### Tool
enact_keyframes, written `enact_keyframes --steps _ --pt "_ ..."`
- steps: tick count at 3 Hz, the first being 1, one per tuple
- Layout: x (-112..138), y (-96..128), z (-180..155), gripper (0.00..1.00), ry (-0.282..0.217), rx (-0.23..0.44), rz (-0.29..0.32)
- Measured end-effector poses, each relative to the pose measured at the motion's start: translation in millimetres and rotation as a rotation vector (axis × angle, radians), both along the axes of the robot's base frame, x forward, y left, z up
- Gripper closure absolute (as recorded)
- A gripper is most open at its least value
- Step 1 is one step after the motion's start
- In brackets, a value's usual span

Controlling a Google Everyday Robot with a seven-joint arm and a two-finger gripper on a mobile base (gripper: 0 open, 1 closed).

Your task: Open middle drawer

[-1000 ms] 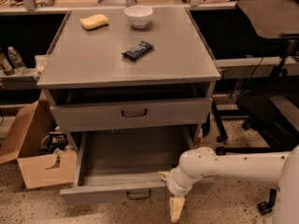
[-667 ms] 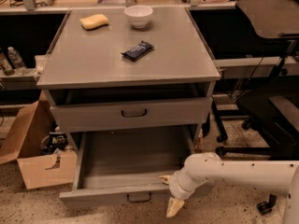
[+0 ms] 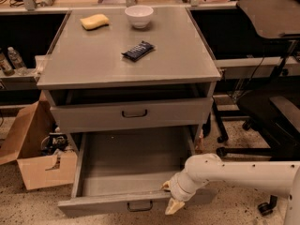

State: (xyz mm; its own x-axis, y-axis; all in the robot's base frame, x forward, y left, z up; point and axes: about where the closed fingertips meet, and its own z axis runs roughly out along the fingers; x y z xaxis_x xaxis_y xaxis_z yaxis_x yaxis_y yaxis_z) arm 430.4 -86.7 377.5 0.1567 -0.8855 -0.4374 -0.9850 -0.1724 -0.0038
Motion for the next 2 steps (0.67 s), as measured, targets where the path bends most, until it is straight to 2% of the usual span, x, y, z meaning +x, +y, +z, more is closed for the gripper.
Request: enact_keyframes --steps 1,2 --pt "0.0 0.0 0.0 0.14 0.0 0.0 0.0" --pt "0.0 0.0 0.0 0.0 0.0 0.0 0.0"
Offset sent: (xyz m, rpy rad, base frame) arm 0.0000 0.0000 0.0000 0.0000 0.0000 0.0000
